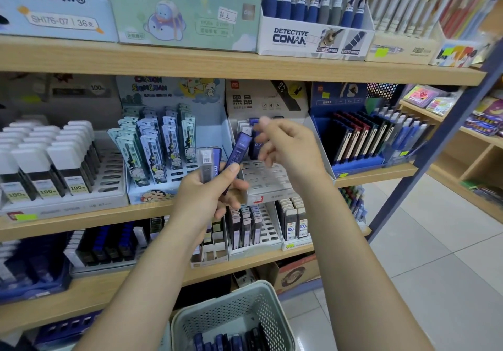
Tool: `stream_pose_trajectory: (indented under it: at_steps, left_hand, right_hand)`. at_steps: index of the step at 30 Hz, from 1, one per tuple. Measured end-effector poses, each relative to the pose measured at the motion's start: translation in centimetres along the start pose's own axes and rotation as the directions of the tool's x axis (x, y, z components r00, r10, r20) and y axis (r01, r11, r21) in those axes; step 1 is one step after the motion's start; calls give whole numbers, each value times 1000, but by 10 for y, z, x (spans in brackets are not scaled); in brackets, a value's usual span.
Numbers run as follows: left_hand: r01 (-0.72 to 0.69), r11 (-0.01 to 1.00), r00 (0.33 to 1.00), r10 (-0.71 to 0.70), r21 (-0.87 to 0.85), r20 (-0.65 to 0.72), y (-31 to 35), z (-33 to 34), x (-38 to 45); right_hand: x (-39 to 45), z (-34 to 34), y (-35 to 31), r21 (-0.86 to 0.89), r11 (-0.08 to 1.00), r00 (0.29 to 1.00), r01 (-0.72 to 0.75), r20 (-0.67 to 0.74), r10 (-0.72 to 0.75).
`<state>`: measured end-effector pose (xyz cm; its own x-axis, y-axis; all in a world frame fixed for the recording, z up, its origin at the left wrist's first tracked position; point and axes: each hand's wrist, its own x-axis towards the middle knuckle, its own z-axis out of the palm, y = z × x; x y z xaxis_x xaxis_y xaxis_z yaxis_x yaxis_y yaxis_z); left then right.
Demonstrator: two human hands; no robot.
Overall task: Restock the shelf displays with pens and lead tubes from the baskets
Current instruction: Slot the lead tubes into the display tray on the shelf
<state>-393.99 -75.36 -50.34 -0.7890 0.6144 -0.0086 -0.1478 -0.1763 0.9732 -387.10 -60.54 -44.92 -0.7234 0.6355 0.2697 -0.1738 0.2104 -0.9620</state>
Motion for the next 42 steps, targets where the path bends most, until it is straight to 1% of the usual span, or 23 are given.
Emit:
stream_pose_trajectory:
  at_steps: [2,3,4,5,8,9,11,14,16,18,20,22,25,28,32,36,39,42]
  left_hand:
    - [1,1000,1000,-1,-2,23,0,4,-1]
    - [-1,1000,999,1,1,34,1,6,-1]
    - [-7,1000,999,7,3,43,1,8,-2]
    - [-18,1000,999,18,4,46,0,9,-3]
    - [-55,997,998,54,50,13,-1,10,-5]
    - [-67,995,998,67,76,2,-2,10,-6]
    - [-79,991,997,81,105,-14,-2,10,-6]
    - [-61,995,997,64,75,-35,0,10,-6]
    - [-45,997,998,47,70,-32,2,10,-7]
    - [-38,995,999,41,90,-28,2,10,-7]
    - [-20,993,999,24,112,-33,1,10,-7]
    - [7,994,999,-4,106,-33,1,8,-6]
    - [27,997,1000,-27,78,-2,1,7,-3]
    - [34,995,999,-36,90,23,0,6,0]
    - [47,996,997,-51,78,59,-2,6,-1]
    - [39,996,995,-46,85,84,-4,8,-2]
    - [33,997,995,-39,76,87,-4,8,-2]
    - [27,997,996,-33,70,87,-5,9,-3]
  right_hand:
    - [-9,1,-5,12,998,979,-64,196,60]
    - [-12,2,-4,-10,997,967,-76,244,76]
    - [-14,3,-3,-29,996,965,-79,249,84]
    - [-15,3,-1,-40,996,972,-79,219,86]
    - [-15,1,2,-46,994,991,-103,79,106]
    - [-15,0,3,-36,992,991,-118,54,120]
    - [-17,-3,3,57,986,986,-156,77,151]
    - [-22,-6,0,262,940,966,-217,194,169]
    - [-24,-7,0,303,932,968,-200,208,140]
    - [-23,-8,3,317,939,987,-136,123,102]
    - [-18,-8,6,279,959,996,-48,-58,66]
    - [-13,-10,10,197,980,976,19,-217,25]
    - [-6,-9,20,97,994,945,43,-326,-9]
    - [1,-7,32,14,999,928,35,-372,-27]
    - [7,-6,40,-58,998,918,26,-395,-47]
    - [9,-3,40,-121,991,911,50,-401,-95]
    - [9,-1,40,-216,974,905,69,-398,-153]
    - [9,2,39,-261,962,904,77,-388,-177]
